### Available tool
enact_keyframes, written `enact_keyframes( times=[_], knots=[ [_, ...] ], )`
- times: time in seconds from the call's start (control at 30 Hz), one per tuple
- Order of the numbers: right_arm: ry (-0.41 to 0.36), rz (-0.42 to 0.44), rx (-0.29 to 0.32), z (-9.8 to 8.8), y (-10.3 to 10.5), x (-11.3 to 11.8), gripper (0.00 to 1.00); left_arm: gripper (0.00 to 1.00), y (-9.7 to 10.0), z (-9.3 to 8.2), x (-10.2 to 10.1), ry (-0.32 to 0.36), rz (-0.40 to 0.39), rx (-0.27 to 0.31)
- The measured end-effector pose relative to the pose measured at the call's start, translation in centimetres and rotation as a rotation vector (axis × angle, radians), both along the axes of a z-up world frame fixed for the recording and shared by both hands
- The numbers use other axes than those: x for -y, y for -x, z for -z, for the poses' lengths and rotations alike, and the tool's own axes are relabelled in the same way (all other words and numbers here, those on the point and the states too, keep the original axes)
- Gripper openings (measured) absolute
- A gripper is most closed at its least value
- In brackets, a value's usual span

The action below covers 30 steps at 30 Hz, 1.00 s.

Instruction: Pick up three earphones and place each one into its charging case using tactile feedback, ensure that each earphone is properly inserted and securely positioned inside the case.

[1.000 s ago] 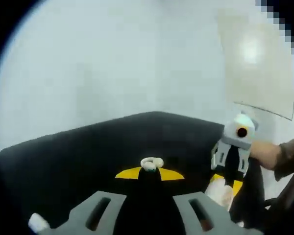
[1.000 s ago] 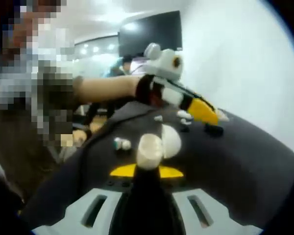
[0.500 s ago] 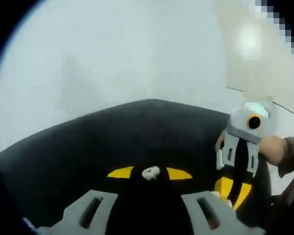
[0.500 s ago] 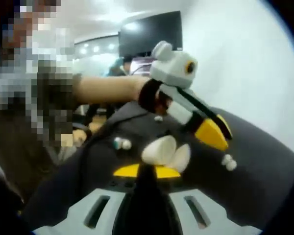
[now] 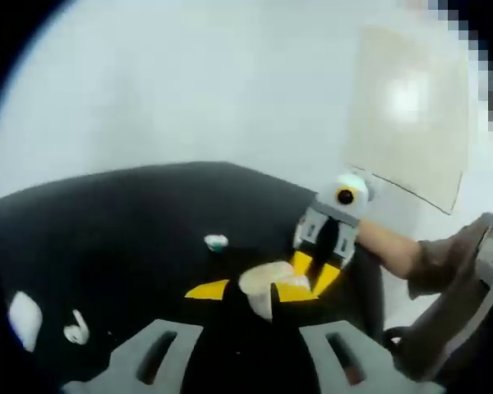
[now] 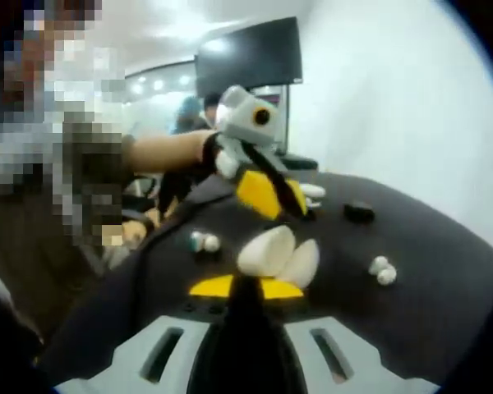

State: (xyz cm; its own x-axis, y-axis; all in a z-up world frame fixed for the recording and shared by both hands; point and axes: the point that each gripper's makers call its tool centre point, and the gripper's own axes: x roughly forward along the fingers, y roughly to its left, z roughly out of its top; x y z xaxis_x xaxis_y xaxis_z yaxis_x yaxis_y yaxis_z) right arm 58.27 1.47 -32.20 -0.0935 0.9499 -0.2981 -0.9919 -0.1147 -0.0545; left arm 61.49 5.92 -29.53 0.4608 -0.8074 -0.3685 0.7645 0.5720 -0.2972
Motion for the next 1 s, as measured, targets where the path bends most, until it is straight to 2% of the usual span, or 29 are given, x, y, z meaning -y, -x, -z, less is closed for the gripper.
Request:
enact_keyframes(
  times=[0.07, 0.17, 0.37, 0.5, 0.6, 0.8, 0.9, 1.0],
  knots=[
    [-0.001, 0.003, 0.005, 0.0, 0.0, 0.0, 0.14, 0.19, -0.4, 0.8, 0.1, -0.019, 0.0, -0.018],
    [-0.002, 0.006, 0.012, 0.0, -0.2, 0.1, 0.15, 0.16, -0.9, 0.7, 0.4, 0.025, 0.001, -0.052],
    [0.0, 0.03, -0.007, 0.0, -0.8, 0.1, 0.2, 0.15, 0.0, 0.8, 0.4, 0.028, 0.022, -0.049],
    [0.002, 0.035, -0.024, 0.0, -0.9, 0.1, 0.2, 0.16, 0.5, 0.8, 0.6, 0.011, 0.022, -0.002],
    [0.003, 0.043, -0.048, -0.1, -0.9, 0.1, 0.2, 0.16, 0.7, 0.7, 0.6, -0.031, 0.017, 0.051],
    [-0.001, 0.051, -0.158, -0.5, -0.8, 0.0, 0.26, 0.15, 1.6, 0.8, 0.6, -0.124, -0.017, 0.173],
    [-0.023, 0.068, -0.209, -1.0, -0.9, 0.1, 0.26, 0.15, 2.4, 1.0, 0.7, -0.145, -0.024, 0.2],
    [-0.047, 0.103, -0.303, -1.6, -1.3, 0.0, 0.26, 0.13, 2.7, 1.0, 0.9, -0.138, -0.04, 0.222]
  ],
)
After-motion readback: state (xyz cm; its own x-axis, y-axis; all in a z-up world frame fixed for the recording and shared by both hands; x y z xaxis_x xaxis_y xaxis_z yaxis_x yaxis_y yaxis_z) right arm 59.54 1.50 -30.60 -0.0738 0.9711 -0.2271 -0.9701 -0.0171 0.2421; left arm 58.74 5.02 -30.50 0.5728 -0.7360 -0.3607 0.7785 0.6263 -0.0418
